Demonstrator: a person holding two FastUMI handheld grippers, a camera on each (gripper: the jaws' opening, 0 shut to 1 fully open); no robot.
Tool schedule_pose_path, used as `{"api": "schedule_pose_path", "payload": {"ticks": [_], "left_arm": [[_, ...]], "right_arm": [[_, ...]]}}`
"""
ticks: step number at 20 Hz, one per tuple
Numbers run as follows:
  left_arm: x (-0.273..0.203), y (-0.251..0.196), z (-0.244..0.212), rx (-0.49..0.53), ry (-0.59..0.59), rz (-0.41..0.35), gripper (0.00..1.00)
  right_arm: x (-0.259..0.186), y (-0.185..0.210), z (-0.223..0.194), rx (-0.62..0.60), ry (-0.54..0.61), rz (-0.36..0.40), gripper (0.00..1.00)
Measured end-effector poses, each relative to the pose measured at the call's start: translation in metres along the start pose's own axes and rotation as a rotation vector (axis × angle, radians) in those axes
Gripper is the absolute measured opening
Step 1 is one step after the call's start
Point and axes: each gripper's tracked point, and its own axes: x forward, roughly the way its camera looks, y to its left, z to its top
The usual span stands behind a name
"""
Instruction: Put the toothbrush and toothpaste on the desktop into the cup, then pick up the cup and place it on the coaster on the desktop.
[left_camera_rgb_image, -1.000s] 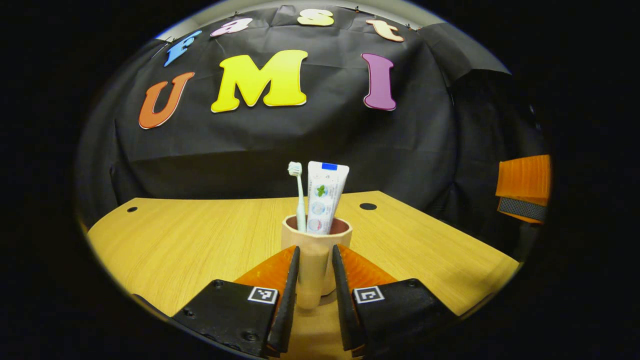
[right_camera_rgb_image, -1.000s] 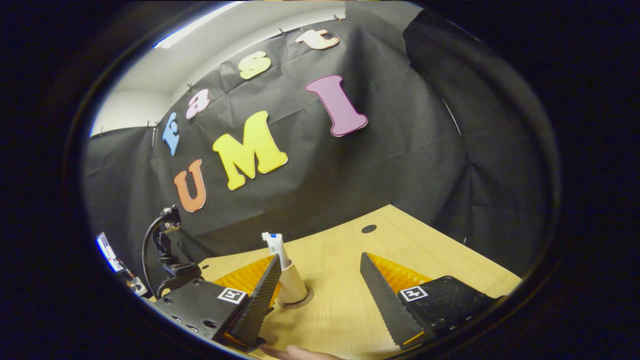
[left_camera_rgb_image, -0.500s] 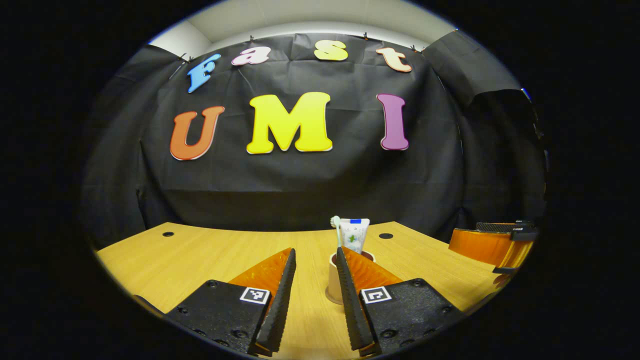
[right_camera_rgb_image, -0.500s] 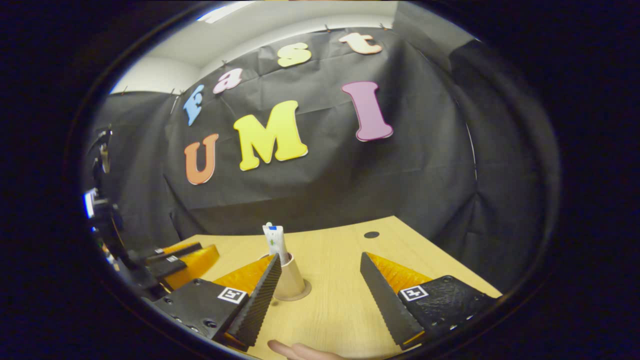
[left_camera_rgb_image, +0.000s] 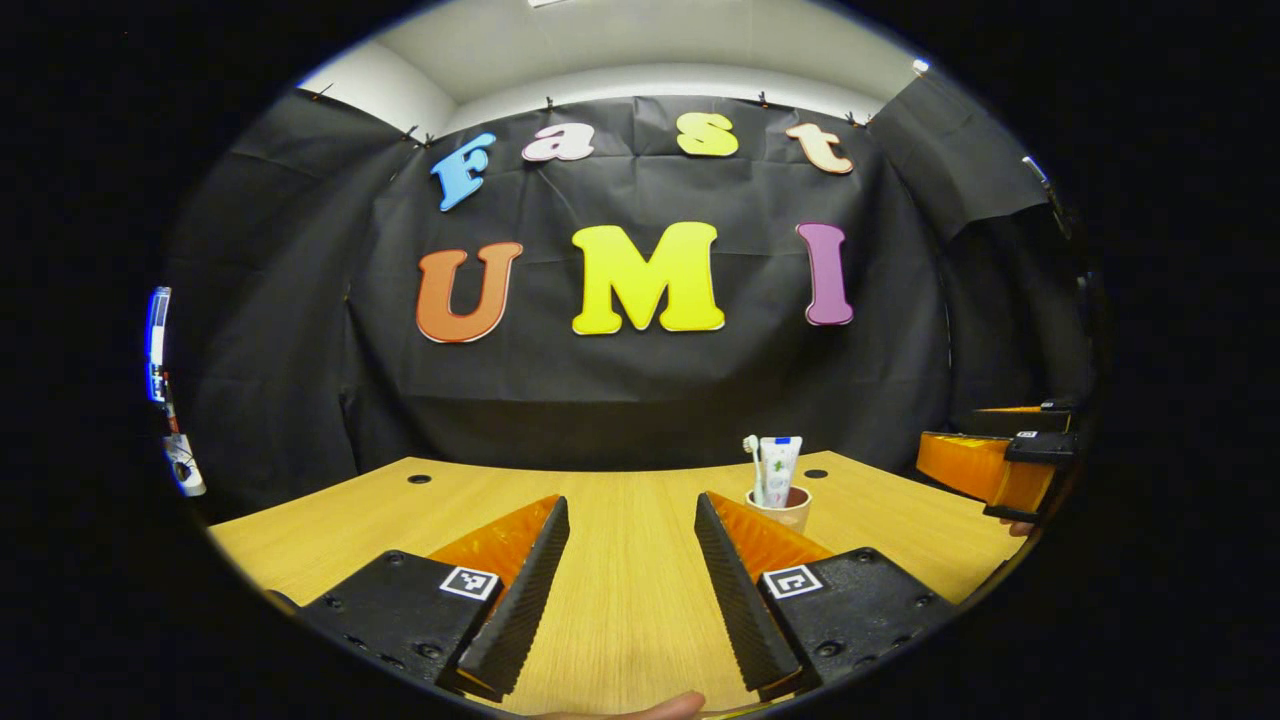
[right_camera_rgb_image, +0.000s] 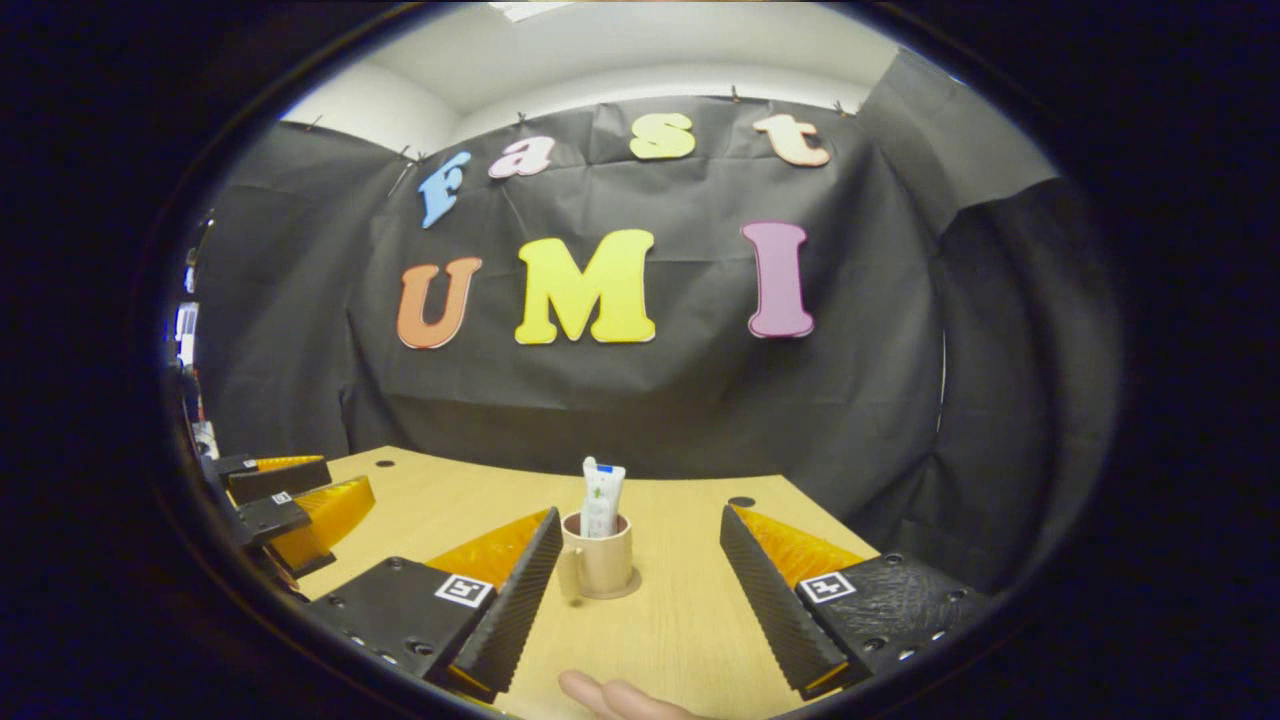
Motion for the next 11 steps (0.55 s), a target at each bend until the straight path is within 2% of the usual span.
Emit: {"api": "schedule_pose_path", "payload": {"ticks": [2,3,4,6,10,11], "left_arm": [[-0.003,0.008,0.004,0.021,-0.008,0.041,0.81],[-0.004,0.010,0.009,0.020,-0.023,0.047,0.74],[-0.006,0.005,0.011,0.012,-0.035,0.034,0.81],[-0.008,-0.004,0.009,-0.003,-0.030,0.005,0.82],[-0.008,-0.002,0.002,-0.008,0.012,0.032,0.84],[-0.006,-0.001,0.000,-0.017,0.018,0.037,0.86]], "right_arm": [[-0.006,0.006,0.002,-0.005,-0.012,-0.004,0.94],[-0.010,0.011,0.002,-0.002,-0.015,0.003,0.95],[-0.011,0.013,0.003,-0.003,-0.016,0.007,0.96],[-0.012,0.012,0.006,-0.005,-0.024,0.009,0.95],[-0.011,0.008,0.007,0.013,-0.023,0.018,0.92],[-0.010,0.006,0.006,0.009,-0.022,0.016,0.97]]}}
